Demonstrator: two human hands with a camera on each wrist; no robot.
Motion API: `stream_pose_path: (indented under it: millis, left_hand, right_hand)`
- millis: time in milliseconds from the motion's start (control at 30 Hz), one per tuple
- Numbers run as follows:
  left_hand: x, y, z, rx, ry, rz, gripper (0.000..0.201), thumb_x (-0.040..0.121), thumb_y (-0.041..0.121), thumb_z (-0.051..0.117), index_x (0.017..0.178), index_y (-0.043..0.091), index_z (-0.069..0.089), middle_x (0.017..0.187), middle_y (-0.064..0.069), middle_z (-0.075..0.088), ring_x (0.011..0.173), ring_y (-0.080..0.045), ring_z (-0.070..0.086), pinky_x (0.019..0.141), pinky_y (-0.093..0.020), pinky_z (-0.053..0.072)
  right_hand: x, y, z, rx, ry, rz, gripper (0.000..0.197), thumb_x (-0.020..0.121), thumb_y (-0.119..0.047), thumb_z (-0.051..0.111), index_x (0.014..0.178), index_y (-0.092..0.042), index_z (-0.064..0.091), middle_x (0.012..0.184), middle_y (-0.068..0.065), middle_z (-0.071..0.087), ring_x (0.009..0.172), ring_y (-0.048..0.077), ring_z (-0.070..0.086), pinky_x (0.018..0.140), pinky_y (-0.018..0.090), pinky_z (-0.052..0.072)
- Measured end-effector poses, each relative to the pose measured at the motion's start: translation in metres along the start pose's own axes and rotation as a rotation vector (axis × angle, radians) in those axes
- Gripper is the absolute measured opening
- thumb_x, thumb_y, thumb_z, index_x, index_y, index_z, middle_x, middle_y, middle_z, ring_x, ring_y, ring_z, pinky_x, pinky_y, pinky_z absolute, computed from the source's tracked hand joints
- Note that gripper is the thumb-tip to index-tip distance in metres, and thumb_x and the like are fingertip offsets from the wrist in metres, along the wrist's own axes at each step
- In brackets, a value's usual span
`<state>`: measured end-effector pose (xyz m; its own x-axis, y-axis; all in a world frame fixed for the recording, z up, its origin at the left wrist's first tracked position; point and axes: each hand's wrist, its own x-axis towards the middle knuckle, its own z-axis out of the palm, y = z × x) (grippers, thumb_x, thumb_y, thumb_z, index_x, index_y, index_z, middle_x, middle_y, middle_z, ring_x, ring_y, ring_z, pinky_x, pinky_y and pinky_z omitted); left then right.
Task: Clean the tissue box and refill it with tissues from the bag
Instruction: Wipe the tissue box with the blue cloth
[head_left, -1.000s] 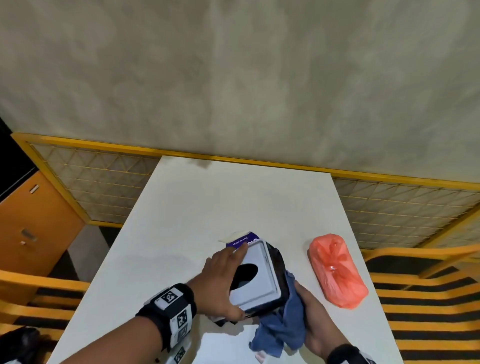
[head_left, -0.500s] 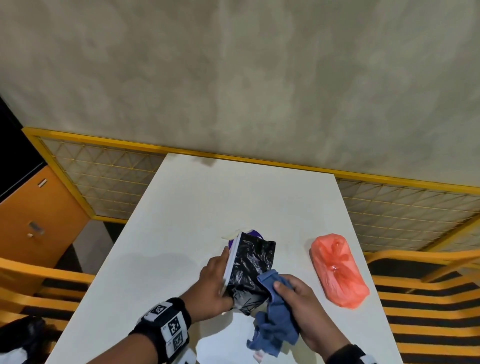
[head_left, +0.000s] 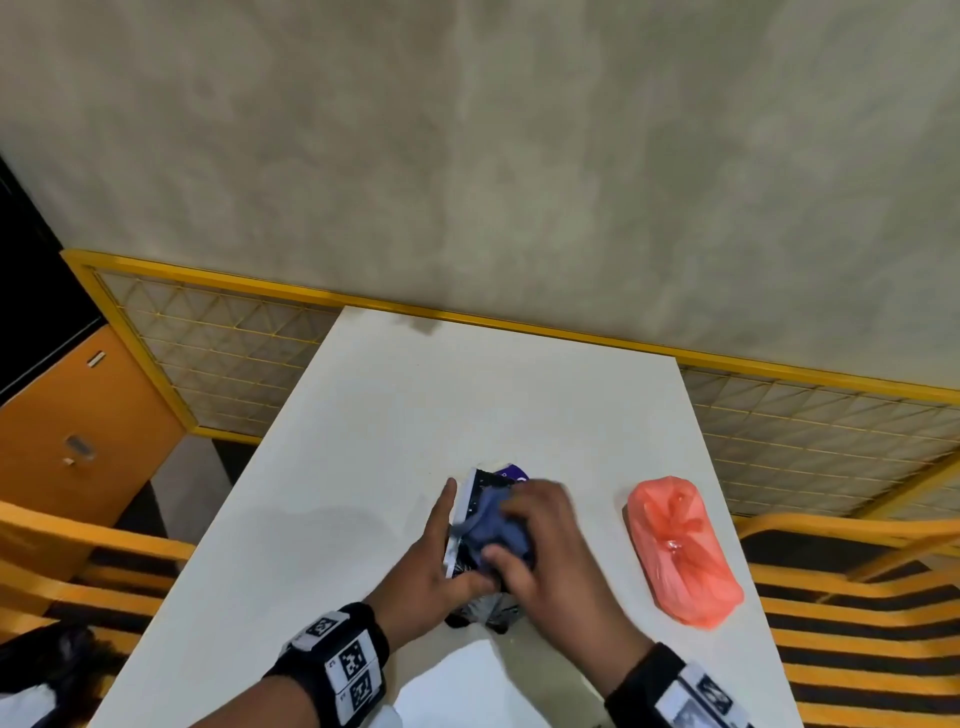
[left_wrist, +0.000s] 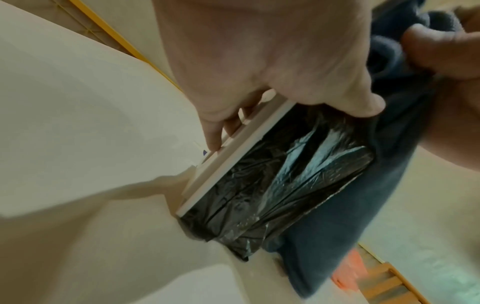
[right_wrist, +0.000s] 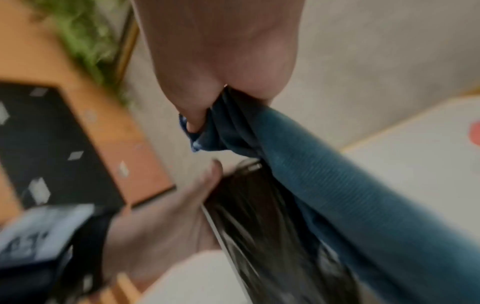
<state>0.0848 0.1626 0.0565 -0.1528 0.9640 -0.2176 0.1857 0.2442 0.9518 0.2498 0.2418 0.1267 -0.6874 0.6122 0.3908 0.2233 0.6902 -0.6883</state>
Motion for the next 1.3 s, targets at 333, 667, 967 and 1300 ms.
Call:
stream_pose_path:
  millis: [333,667,967,1300]
  left_hand:
    - [0.003,0.005,-0.003,0.04,-0.052,0.091,0.099,0.094,0.02,0.069,0.145,0.052,-0.009,0.137,0.031,0.049,0.12,0.014,0.052,0.098,-0.007,0.037]
    - [0.0,0.016,-0.007,0.049,-0.115,0.134,0.097,0.095,0.029,0.068,0.149,0.053,-0.009,0.153,0.024,0.038,0.135,0.005,0.046,0.11,-0.024,0.043]
    - [0.001,0.012,-0.008,0.05,-0.113,0.078,0.1,0.094,0.017,0.069,0.139,0.058,-0.01,0.133,0.017,0.053,0.104,0.024,0.052,0.087,-0.001,0.037]
    - [-0.004,0.022,-0.009,0.032,-0.124,0.125,0.093,0.096,0.024,0.067,0.154,0.044,-0.002,0.153,0.023,0.039,0.137,0.003,0.044,0.108,-0.019,0.042]
  right_hand:
    - [-0.004,0.048,0.01,-0.375,-0.368,-0.334,0.032,0.094,-0.025,0.053,0.125,-0.024,0.06,0.141,-0.005,0.055,0.136,0.01,0.043,0.118,0.042,0.018]
    - [0.041,0.067,0.003,-0.434,-0.34,-0.093,0.05,0.097,-0.036,0.031,0.141,-0.021,0.049,0.151,-0.001,0.043,0.14,0.016,0.035,0.117,0.047,0.023]
    - [-0.023,0.039,0.009,-0.335,-0.401,-0.245,0.048,0.099,-0.042,0.038,0.142,-0.022,0.047,0.155,-0.003,0.038,0.146,0.012,0.026,0.119,0.038,0.014]
    - [0.028,0.07,0.008,-0.398,-0.285,-0.075,0.056,0.102,-0.05,0.021,0.14,-0.023,0.051,0.146,-0.002,0.049,0.136,0.014,0.039,0.114,0.032,0.022]
